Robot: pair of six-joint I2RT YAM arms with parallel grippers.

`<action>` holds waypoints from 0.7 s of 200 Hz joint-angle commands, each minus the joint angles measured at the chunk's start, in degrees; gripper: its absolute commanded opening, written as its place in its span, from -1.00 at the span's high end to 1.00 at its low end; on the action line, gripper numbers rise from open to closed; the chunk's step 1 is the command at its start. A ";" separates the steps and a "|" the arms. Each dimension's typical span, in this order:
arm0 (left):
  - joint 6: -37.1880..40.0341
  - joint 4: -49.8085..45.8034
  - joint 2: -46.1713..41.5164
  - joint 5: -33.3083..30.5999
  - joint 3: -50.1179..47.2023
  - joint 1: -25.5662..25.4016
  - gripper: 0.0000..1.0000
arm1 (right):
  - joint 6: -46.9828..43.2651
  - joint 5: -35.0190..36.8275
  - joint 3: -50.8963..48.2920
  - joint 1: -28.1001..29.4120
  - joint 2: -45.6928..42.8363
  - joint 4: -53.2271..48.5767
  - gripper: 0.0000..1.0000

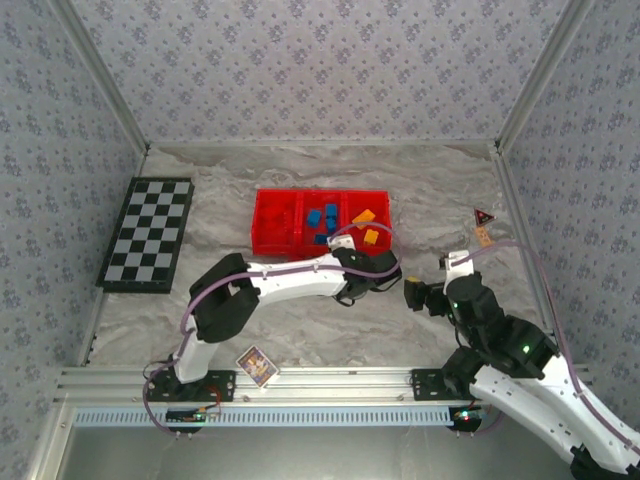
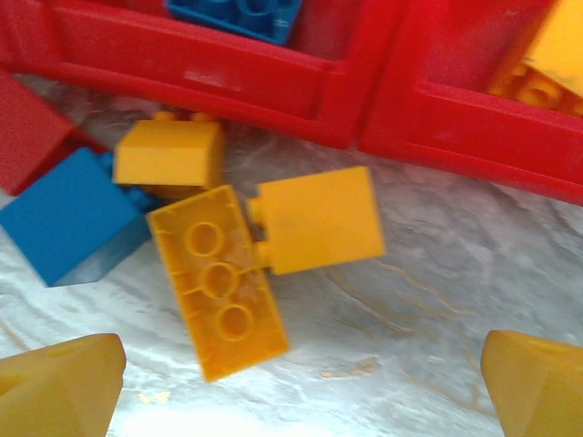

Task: Sort the legos into containers by color
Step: Pick up the lego from the center of the table.

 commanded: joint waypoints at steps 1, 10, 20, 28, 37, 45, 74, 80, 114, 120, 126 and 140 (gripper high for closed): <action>-7.49 -4.68 1.32 -2.18 -1.29 0.53 -0.98 | 0.64 1.18 0.81 0.55 -0.66 -1.15 -0.99; -7.89 -3.95 1.30 -2.17 -2.01 0.55 -0.95 | 0.65 1.14 0.81 0.60 -0.67 -1.15 -0.99; -7.94 -3.67 1.64 -2.10 -2.25 0.62 -0.91 | 0.62 1.11 0.84 0.53 -0.73 -1.15 -0.99; -7.54 -3.47 2.02 -2.03 -2.10 0.68 -0.89 | 0.66 1.01 0.80 0.58 -0.75 -1.15 -0.99; -6.70 -3.29 2.61 -1.55 -1.66 0.77 -0.86 | 0.59 1.03 0.81 0.53 -0.76 -1.07 -0.99; -5.96 -3.08 3.20 -1.07 -1.39 0.88 -0.84 | 0.65 1.03 0.81 0.55 -0.75 -1.11 -0.99; -5.44 -1.48 4.21 -0.34 -2.05 1.32 -0.75 | 0.63 1.03 0.79 0.62 -0.90 -1.15 -0.99; -5.59 -1.07 4.25 0.65 -2.52 1.47 -0.74 | 0.63 1.09 0.85 0.62 -0.94 -1.15 -0.99; -5.19 2.23 3.84 1.57 -5.80 2.57 -0.54 | 0.61 1.20 0.81 0.80 -1.01 -1.15 -0.99; -5.02 3.02 3.67 1.74 -6.54 2.82 -0.51 | 0.61 1.20 0.81 0.79 -1.01 -1.15 -0.99; -4.71 3.78 3.55 2.05 -7.15 3.14 -0.46 | 0.64 1.20 0.81 0.79 -1.01 -1.15 -0.99; -4.23 4.92 3.42 2.60 -8.20 3.80 -0.37 | 0.65 1.37 0.81 0.87 -1.04 -1.21 -0.99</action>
